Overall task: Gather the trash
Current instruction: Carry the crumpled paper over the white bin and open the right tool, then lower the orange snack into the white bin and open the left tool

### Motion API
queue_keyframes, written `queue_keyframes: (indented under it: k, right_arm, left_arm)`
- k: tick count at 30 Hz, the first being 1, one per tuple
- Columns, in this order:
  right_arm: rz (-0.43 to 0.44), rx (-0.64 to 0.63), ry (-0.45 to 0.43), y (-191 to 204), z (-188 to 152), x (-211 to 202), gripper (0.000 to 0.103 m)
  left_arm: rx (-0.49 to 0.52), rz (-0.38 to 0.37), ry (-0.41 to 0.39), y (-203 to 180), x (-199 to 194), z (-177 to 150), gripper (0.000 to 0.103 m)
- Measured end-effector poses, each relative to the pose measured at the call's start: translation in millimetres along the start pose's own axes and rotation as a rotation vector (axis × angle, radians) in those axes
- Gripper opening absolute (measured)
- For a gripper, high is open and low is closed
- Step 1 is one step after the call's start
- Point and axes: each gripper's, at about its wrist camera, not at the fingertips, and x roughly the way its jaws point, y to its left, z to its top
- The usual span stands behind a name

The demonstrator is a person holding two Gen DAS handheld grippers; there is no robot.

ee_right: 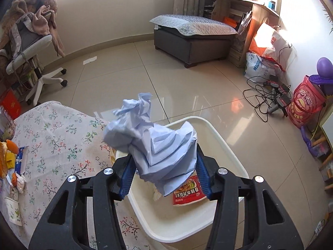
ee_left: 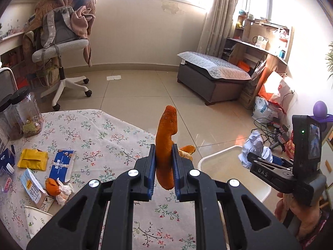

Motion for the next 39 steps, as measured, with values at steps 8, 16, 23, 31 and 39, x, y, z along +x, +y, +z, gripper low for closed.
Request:
queue_keyframes:
  k: [8,16,23,31,39]
  right_arm:
    - [-0.104,0.111,-0.094,-41,2,-15,0.094]
    - [-0.244,0.280,-0.171,-93,-3,-34,0.096]
    - [-0.350,0.426,-0.204,-135,-14,-43,0.096]
    - [-0.370,0.449,-0.225,-142,-17,-47,0.096]
    - [-0.333,0.367,-0.260,-110,-17,-53,0.096]
  left_arm:
    - [0.037,-0.115,0.047,-55,34,9,0.015]
    - [0.060,-0.215,0.122,-107,67,14,0.015]
    - [0.073,-0.282,0.192,-146,92,11,0.017]
    - [0.067,-0.270,0.222,-158,98,11,0.059]
    - [0.077,-0.092,0.146,-130,82,15,0.088]
